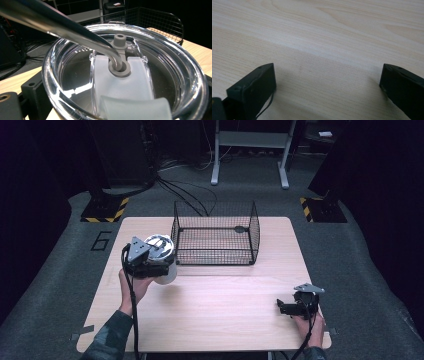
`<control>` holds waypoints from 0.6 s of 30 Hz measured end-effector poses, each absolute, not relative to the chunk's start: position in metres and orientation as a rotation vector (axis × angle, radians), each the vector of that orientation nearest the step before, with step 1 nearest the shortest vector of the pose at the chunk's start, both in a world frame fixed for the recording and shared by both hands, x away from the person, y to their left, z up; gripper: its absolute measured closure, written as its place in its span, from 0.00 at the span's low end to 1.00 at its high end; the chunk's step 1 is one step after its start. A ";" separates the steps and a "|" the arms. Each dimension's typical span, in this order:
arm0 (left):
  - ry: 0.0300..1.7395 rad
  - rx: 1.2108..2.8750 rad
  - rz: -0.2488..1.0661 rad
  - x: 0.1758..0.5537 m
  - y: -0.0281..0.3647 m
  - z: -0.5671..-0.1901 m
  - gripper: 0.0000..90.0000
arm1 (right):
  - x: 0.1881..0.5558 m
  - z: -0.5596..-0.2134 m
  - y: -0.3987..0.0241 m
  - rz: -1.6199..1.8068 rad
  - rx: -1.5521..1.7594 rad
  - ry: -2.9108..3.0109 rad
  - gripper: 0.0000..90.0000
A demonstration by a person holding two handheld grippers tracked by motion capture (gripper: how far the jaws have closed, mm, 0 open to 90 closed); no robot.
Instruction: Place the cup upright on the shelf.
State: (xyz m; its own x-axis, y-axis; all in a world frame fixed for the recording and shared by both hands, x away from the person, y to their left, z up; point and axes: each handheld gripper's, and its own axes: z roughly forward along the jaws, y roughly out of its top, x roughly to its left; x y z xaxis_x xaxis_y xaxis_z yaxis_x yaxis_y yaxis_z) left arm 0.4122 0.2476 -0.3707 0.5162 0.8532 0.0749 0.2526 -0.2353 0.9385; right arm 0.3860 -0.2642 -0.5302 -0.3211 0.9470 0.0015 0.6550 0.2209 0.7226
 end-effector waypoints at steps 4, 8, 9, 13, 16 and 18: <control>0.910 1.773 0.745 0.413 0.241 -0.368 0.04 | 0.386 -0.530 -0.264 0.880 1.476 2.058 0.00; 0.894 1.774 0.741 0.414 0.234 -0.367 0.04 | 0.386 -0.530 -0.264 0.880 1.476 2.058 0.00; 0.893 1.772 0.742 0.414 0.233 -0.366 0.04 | 0.386 -0.530 -0.264 0.880 1.476 2.058 0.00; 0.882 1.774 0.728 0.415 0.228 -0.364 0.04 | 0.386 -0.530 -0.264 0.880 1.476 2.058 0.00; 0.873 1.782 0.721 0.416 0.224 -0.363 0.04 | 0.386 -0.530 -0.264 0.880 1.476 2.058 0.00; 0.867 1.783 0.721 0.417 0.221 -0.363 0.04 | 0.386 -0.530 -0.264 0.880 1.476 2.058 0.00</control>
State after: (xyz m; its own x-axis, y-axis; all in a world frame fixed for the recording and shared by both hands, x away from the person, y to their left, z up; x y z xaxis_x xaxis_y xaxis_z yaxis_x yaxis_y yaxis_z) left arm 0.4167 0.2208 -0.3625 0.5676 0.8189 0.0844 0.2320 -0.2575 0.9380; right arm 0.3859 -0.2642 -0.5302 -0.3213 0.9470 0.0013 0.6550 0.2212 0.7225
